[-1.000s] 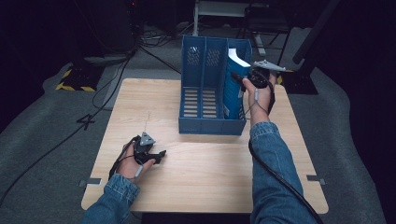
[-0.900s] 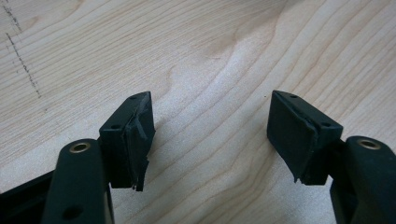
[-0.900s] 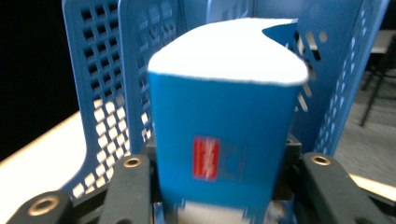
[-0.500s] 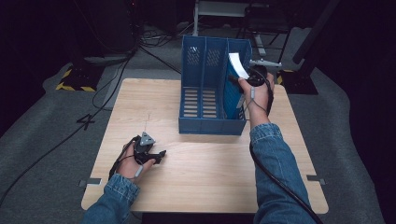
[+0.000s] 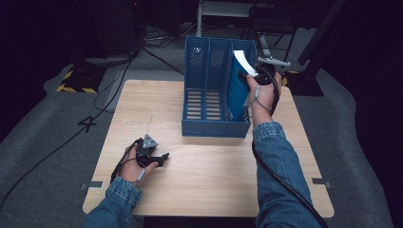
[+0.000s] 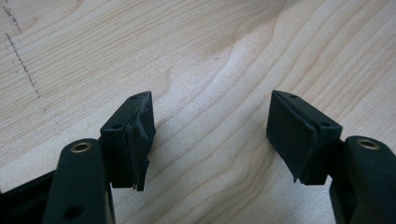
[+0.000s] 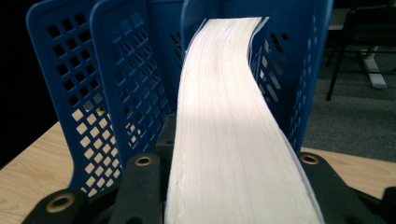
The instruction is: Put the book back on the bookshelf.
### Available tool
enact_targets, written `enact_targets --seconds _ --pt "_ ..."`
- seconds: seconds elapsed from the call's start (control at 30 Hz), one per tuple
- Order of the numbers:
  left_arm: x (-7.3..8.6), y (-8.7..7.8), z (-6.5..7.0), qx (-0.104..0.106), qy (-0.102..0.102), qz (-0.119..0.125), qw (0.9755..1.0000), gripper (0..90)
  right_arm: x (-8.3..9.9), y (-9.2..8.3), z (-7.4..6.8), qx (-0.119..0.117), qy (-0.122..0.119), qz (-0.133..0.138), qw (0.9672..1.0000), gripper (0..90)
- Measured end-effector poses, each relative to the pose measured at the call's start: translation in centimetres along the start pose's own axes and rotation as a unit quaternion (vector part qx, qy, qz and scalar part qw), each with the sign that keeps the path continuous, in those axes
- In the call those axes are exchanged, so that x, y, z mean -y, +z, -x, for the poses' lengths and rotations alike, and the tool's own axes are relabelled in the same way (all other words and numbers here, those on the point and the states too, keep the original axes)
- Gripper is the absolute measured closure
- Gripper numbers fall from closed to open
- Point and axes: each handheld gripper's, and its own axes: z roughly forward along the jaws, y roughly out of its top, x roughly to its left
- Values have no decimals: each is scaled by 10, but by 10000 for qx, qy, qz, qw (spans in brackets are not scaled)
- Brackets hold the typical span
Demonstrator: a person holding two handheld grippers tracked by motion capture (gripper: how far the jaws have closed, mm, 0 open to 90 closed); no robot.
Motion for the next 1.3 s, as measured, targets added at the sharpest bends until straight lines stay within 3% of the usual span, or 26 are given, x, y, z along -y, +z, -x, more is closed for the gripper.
enact_targets --seconds 0.27,0.37,0.43,0.57,1.03,1.3 --pt "1 -1 1 -6 -30 5 10000 330 -14 12 -4 140 -93 371 9992 611" --pt "1 -1 1 -11 -16 3 10000 330 -11 19 -3 104 -183 408 9989 610" --pt "1 -1 1 -4 -33 5 10000 330 3 36 1 62 -118 365 9992 608" --pt "1 -1 1 -16 6 32 10000 332 9 42 5 27 -49 462 9989 607" --pt "1 -1 1 -13 -1 27 10000 331 9 46 2 213 -50 551 9982 602" --pt "1 -1 1 -11 8 17 10000 332 9 40 -4 322 -186 376 9986 541"
